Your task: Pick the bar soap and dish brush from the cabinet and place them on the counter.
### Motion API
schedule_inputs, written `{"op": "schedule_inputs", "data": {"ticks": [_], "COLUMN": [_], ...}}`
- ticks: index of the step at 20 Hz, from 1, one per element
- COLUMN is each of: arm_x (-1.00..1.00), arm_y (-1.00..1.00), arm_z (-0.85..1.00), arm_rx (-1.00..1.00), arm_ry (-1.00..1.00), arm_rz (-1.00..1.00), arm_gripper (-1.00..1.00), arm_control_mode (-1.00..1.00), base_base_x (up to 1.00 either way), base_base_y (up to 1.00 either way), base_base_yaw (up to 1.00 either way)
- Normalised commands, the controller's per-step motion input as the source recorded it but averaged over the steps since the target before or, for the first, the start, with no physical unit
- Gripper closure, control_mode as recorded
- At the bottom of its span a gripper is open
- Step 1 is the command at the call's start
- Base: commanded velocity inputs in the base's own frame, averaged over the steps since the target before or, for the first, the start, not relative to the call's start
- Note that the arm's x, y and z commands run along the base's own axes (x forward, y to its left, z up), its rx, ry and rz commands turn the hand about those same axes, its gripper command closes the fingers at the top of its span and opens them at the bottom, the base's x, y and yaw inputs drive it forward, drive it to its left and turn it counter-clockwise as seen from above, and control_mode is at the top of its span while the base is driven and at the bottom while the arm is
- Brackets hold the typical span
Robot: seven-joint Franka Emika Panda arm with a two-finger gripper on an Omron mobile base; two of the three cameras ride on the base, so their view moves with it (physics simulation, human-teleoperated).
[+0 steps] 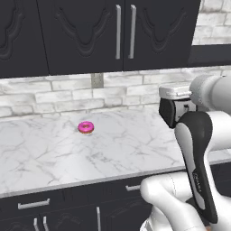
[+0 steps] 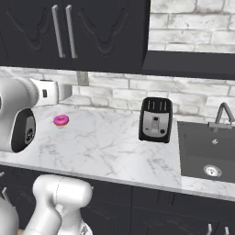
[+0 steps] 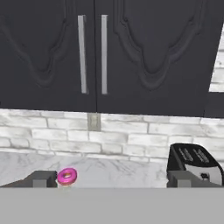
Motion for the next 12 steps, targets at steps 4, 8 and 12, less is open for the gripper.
{"op": "schedule_inputs", "data": {"ticks": [4,8,12], "arm_x": [0.0,0.0,-0.01], "arm_y": [0.0,0.0,0.06], "arm_z": [0.19,0.24,0.22], "arm_rx": [0.0,0.0,0.0], "arm_ry": [-0.18,-0.18,-0.15], "arm_rz": [0.0,0.0,0.0], "arm_gripper": [-1.0,-1.0,-1.0], "arm_control_mode": [-1.0,-1.0,-1.0], "base_base_x": [0.0,0.0,0.0], "base_base_y": [0.0,0.0,0.0], "base_base_yaw": [0.0,0.0,0.0]}}
